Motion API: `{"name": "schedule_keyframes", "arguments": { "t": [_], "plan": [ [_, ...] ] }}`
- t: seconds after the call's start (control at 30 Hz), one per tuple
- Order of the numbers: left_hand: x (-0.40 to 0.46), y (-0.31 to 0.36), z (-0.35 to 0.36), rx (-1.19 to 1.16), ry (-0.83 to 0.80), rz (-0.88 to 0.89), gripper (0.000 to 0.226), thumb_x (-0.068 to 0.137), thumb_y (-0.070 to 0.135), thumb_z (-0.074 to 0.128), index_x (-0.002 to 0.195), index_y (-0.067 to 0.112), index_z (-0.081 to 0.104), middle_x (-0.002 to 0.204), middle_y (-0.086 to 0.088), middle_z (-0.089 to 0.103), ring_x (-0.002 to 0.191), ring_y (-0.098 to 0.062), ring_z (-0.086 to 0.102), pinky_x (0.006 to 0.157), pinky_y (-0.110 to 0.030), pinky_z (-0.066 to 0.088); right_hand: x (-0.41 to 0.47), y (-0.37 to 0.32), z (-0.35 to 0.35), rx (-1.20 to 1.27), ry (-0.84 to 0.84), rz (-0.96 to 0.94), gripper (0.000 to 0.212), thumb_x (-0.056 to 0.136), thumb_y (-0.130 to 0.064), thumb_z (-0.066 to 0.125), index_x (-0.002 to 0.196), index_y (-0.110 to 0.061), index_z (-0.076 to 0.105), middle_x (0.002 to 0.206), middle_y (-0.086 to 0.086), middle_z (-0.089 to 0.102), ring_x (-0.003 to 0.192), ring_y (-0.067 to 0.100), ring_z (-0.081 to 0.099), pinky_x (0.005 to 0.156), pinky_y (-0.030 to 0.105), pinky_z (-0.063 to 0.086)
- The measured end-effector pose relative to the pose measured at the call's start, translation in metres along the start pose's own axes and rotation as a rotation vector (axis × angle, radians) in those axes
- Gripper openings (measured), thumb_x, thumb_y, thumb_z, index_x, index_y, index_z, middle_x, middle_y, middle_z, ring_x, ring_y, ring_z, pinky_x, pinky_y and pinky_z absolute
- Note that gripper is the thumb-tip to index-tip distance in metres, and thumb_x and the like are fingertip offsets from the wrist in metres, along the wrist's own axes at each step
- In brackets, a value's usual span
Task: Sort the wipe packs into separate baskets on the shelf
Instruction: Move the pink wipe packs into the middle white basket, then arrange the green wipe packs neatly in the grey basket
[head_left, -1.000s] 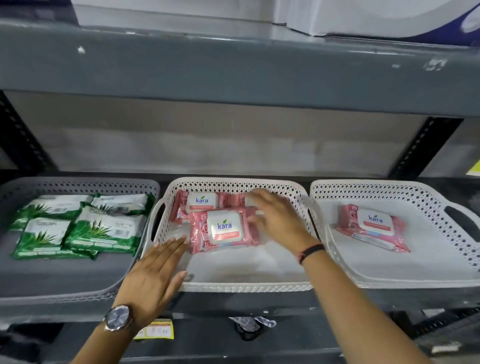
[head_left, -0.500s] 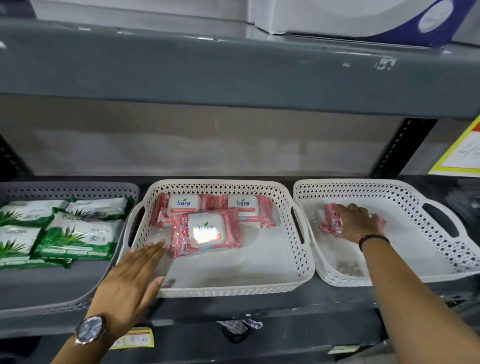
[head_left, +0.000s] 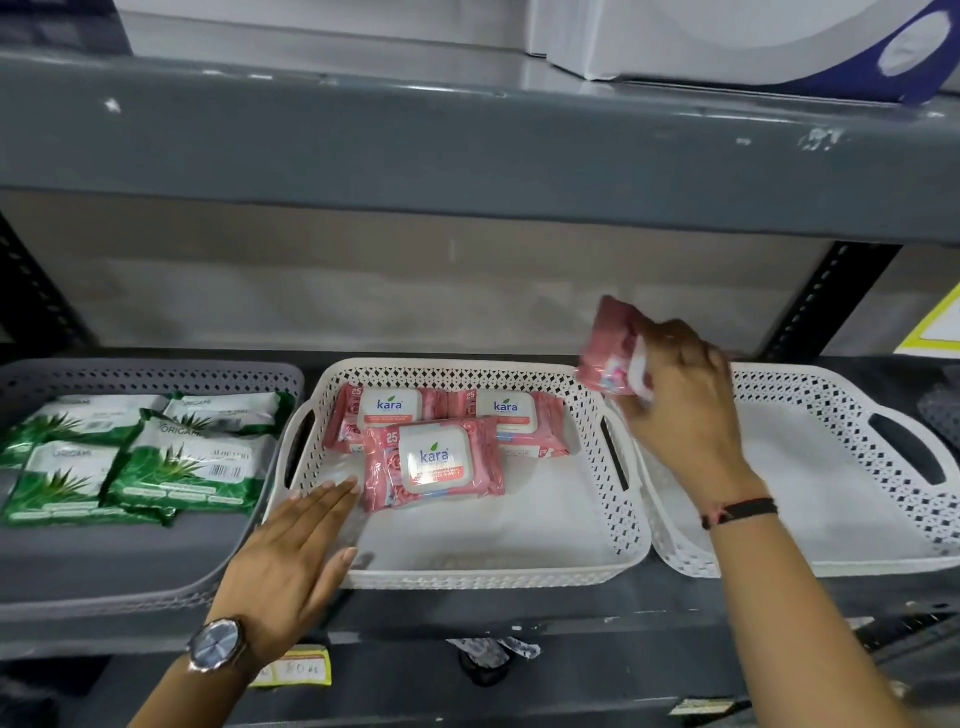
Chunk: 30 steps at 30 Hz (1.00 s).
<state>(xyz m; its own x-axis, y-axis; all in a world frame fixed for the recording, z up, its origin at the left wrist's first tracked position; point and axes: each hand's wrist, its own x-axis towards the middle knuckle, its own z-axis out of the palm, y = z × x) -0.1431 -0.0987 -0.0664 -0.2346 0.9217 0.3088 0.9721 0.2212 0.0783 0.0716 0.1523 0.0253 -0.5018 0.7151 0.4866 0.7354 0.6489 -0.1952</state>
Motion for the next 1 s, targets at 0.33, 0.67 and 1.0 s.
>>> {"name": "schedule_keyframes", "arguments": {
  "t": [0.33, 0.67, 1.0],
  "plan": [
    [0.001, 0.003, -0.007, -0.032, -0.071, -0.074, 0.078, 0.096, 0.046, 0.002, 0.11, -0.002, 0.062, 0.109, -0.018, 0.068, 0.097, -0.032, 0.065, 0.076, -0.043, 0.054, -0.049, -0.07, 0.084, -0.061, -0.471, -0.073, 0.077, 0.083, -0.021, 0.065, 0.142, -0.017, 0.015, 0.148, 0.012, 0.025, 0.135, 0.031, 0.023, 0.112, 0.059, 0.024],
    [-0.002, -0.036, -0.036, -0.127, -0.066, -0.045, 0.073, 0.093, 0.052, 0.011, 0.123, -0.001, 0.051, 0.125, -0.019, 0.057, 0.116, -0.036, 0.051, 0.098, -0.044, 0.039, -0.046, -0.104, 0.064, 0.057, -0.553, -0.054, 0.09, 0.082, -0.036, 0.063, 0.144, -0.021, 0.0, 0.155, 0.012, 0.001, 0.143, 0.032, 0.0, 0.114, 0.06, 0.01],
    [-0.031, -0.229, -0.053, -0.01, -0.25, -0.276, 0.071, 0.089, 0.014, 0.054, 0.142, 0.005, 0.007, 0.15, -0.018, 0.018, 0.137, -0.03, 0.015, 0.11, -0.036, 0.02, -0.041, -0.302, 0.105, 0.147, -0.396, -0.414, 0.078, 0.08, -0.036, 0.065, 0.141, -0.014, 0.022, 0.149, 0.012, 0.026, 0.138, 0.029, 0.021, 0.118, 0.051, 0.012]
  ]
}}
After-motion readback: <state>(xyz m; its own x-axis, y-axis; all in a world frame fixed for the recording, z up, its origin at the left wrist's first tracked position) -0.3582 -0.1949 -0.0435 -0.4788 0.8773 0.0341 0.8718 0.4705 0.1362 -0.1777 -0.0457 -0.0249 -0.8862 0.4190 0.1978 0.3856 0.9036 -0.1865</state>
